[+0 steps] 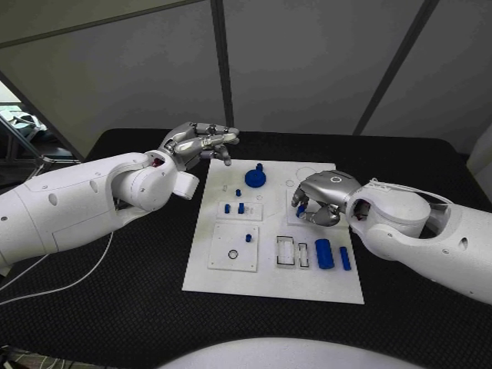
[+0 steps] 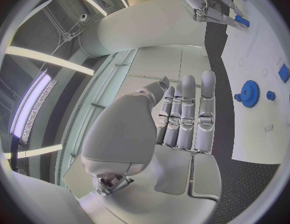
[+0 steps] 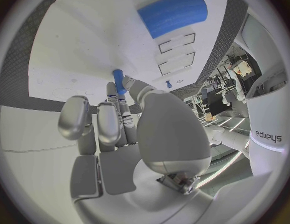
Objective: Assemble the parts on the task board
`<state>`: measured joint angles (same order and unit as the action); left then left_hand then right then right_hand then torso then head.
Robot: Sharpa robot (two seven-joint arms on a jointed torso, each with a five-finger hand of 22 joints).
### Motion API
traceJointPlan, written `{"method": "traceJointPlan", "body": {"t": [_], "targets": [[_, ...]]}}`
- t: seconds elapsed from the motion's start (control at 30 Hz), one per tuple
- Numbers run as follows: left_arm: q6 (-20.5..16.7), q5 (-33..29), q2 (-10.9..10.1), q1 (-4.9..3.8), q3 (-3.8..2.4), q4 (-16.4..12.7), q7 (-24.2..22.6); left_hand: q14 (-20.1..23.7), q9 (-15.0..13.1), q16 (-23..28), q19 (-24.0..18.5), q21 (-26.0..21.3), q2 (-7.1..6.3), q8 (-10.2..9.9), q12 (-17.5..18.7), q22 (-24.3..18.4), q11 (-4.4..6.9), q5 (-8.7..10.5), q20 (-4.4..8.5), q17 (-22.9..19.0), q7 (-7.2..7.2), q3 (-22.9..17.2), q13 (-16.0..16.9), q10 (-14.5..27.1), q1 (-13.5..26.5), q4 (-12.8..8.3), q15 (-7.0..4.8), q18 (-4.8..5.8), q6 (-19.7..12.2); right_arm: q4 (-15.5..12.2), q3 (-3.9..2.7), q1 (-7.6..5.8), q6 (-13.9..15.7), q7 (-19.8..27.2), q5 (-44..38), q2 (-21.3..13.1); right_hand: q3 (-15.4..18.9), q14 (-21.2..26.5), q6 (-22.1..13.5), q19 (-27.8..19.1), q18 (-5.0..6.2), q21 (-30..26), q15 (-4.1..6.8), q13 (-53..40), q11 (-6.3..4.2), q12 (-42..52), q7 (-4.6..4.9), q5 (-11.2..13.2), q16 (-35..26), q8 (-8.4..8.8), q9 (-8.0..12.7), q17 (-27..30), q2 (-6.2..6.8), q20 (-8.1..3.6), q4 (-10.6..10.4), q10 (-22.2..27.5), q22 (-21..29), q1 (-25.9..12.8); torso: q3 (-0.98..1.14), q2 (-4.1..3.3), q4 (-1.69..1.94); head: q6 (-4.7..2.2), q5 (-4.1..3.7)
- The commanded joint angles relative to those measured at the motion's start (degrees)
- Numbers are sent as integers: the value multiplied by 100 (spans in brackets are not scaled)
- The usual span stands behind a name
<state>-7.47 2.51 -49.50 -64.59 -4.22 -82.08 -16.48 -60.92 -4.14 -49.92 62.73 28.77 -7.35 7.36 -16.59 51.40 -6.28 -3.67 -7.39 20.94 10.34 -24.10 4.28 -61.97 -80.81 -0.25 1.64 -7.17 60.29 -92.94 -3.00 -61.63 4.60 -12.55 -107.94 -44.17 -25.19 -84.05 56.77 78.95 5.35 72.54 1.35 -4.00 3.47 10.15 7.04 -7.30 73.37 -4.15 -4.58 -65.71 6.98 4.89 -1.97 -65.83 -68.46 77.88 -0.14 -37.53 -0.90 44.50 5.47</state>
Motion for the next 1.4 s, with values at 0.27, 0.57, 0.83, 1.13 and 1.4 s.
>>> {"method": "traceJointPlan", "body": {"t": [0.27,0.57,0.83,1.13,1.4], "targets": [[43,13,-12,-10,-4,-12,-45,-7,2,40,-52,-32,28,-22,-25,-8,-14,-5,-7,-10,-1,30,-6,25,30,17,44,-322,-6,22,7,-8,-143,49,25,1,-90,-217,228,42,-54,79,40,5,-8,-23,8,44,76,-80,-44,-43,-70,-49,33,-146,-71,28,0,2,1,27,1],[37,13,-20,-10,-4,-16,-50,-8,1,40,-52,-33,38,-20,-28,-10,-10,-7,-7,-14,-6,27,-7,23,23,14,42,-324,-4,-21,11,-8,356,-82,-73,-25,-408,-222,672,105,-83,193,22,-66,-41,33,26,120,142,-263,-142,-92,-350,-43,298,-578,-214,366,3,2,3,33,3],[40,13,-21,-10,-4,-13,-50,-8,1,40,-52,-33,39,-20,-28,-10,-10,-7,-7,-14,-6,27,-7,23,23,14,42,-324,-4,-145,11,-7,776,-70,-95,-79,-474,-226,717,131,-95,245,23,-78,-43,2,28,131,169,-272,-154,-118,-344,-46,374,-638,-278,392,4,3,-1,40,20],[75,13,-24,-9,-4,-15,-46,-7,1,42,-53,-34,34,-21,-30,-12,-8,-6,-6,-19,-7,29,-9,27,14,3,39,-326,-8,-568,-4,-10,1111,-34,338,-377,-555,-219,683,118,-95,251,-6,-59,1,-132,78,125,174,-222,-146,-103,-319,-31,432,-581,-286,357,-4,12,-4,45,19],[94,13,-16,-9,-4,-10,-53,-7,2,42,-54,-34,33,-21,-30,-12,-8,-7,-5,-20,-7,29,-9,28,11,0,38,-327,-9,-1056,-75,-14,1188,19,711,-489,-572,-220,679,128,-101,273,-20,-57,21,-163,110,114,188,-208,-144,-115,-306,-22,449,-583,-313,342,-2,8,4,38,49]]}}
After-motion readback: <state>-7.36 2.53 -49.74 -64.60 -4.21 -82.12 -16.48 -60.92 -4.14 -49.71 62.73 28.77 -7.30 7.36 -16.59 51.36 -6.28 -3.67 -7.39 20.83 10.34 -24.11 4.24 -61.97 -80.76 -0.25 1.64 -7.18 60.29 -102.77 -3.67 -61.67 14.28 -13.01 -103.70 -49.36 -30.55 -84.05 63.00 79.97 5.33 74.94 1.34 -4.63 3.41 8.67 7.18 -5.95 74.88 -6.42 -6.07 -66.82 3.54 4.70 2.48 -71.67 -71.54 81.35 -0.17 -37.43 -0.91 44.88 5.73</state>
